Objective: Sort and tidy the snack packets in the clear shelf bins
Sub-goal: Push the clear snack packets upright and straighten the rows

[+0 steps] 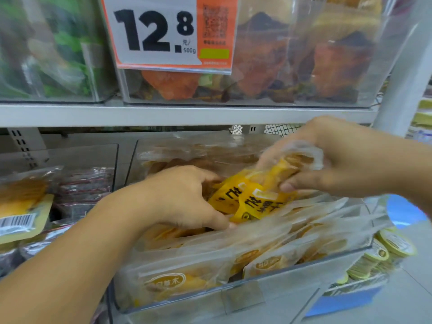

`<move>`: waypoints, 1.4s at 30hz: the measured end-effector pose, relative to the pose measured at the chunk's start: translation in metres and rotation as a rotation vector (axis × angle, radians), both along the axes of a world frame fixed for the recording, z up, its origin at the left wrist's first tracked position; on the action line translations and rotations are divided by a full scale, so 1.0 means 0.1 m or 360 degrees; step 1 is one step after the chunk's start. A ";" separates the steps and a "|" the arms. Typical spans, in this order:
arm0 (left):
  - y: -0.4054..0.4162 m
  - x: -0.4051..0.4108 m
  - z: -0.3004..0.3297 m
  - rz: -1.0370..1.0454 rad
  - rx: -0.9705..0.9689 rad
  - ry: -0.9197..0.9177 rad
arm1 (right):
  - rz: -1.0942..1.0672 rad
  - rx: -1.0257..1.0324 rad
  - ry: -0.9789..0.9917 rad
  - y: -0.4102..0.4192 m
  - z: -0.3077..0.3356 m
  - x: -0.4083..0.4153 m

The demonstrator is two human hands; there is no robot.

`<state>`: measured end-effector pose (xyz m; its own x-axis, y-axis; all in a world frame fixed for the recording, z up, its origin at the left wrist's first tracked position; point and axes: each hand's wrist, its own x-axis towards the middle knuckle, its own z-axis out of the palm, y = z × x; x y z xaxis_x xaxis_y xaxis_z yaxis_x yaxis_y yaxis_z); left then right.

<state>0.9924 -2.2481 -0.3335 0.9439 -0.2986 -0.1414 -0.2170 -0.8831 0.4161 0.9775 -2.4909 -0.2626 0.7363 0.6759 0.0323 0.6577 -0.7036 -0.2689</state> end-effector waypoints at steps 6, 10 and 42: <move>-0.01 0.00 0.02 -0.0016 -0.0009 -0.0015 | -0.0083 -0.0117 -0.0265 0.21 -0.13 0.25; 0.00 0.02 0.00 -0.0005 -0.0055 0.0004 | -0.0091 -0.0130 -0.0398 0.25 -0.17 0.19; 0.00 -0.06 0.05 0.0003 -0.0006 0.0030 | -0.0099 -0.0707 0.0085 0.75 -0.49 0.37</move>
<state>0.9867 -2.2482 -0.3289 0.9417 -0.2972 -0.1577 -0.2074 -0.8819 0.4234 1.0146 -2.4156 -0.3115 0.7686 0.5700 -0.2903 0.6040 -0.7962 0.0357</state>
